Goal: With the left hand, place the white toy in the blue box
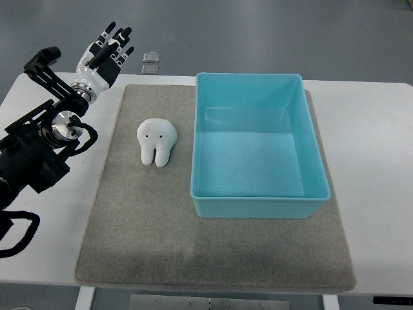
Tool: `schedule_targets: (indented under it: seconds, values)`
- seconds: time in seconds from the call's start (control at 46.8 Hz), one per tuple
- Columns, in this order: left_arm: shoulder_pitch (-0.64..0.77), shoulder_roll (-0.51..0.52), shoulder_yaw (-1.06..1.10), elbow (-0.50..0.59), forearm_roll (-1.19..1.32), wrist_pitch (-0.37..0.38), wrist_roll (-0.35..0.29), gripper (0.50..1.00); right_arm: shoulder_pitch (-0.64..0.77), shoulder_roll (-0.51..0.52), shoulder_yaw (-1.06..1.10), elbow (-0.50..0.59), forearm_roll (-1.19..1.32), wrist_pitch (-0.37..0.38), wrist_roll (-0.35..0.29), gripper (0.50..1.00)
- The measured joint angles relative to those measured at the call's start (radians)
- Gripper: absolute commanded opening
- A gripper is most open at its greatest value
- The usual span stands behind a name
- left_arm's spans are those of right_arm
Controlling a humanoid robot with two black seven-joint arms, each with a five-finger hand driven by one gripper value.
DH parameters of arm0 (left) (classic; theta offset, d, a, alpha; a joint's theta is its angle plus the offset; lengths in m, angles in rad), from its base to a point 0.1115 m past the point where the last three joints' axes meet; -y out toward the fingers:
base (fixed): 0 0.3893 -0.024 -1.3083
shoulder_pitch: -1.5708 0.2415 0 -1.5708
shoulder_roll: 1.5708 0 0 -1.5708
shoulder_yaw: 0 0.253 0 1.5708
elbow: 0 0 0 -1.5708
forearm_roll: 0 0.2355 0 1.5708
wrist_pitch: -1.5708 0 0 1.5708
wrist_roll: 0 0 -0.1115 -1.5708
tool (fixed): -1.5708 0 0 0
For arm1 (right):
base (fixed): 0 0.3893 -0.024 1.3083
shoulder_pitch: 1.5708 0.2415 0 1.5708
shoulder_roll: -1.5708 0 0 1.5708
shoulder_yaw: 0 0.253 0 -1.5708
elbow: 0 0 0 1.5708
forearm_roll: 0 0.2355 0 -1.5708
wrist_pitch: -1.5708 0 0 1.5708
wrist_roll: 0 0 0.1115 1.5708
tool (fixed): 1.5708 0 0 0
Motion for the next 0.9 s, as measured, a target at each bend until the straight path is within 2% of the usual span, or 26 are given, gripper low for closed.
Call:
schedule_targets:
  seconds: [0.299,0.578,0.791,0.898]
  values:
    - [0.001,0.062,0.006,-0.092,0.121,0.000,0.003,0.990,0.000,0.000,0.000,0.000,0.000,0.000,0.000,0.936]
    - [-0.003,0.118,0.008,-0.161,0.331,-0.003,0.006,0.990,0.000,0.000,0.000,0.000,0.000,0.000,0.000,0.936]
    - [-0.009,0.142,0.051,-0.168,0.457,-0.038,0.006,0.992,0.000,0.000,0.000,0.000,0.000,0.000,0.000,0.936]
    - [-0.021,0.181,0.119,-0.211,0.501,-0.054,0.006,0.992,0.000,0.000,0.000,0.000,0.000,0.000,0.000,0.936]
